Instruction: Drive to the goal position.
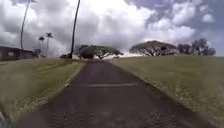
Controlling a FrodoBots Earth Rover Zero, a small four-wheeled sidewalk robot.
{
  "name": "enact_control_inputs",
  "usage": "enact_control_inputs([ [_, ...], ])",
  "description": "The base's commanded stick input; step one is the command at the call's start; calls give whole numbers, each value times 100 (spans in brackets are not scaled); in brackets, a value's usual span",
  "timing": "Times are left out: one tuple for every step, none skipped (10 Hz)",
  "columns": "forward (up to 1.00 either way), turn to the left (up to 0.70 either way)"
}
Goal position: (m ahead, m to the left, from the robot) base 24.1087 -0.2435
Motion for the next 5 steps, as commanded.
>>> enact_control_inputs([
  [68, 3],
  [68, 3],
  [68, 3],
  [68, 3],
  [68, 3],
])
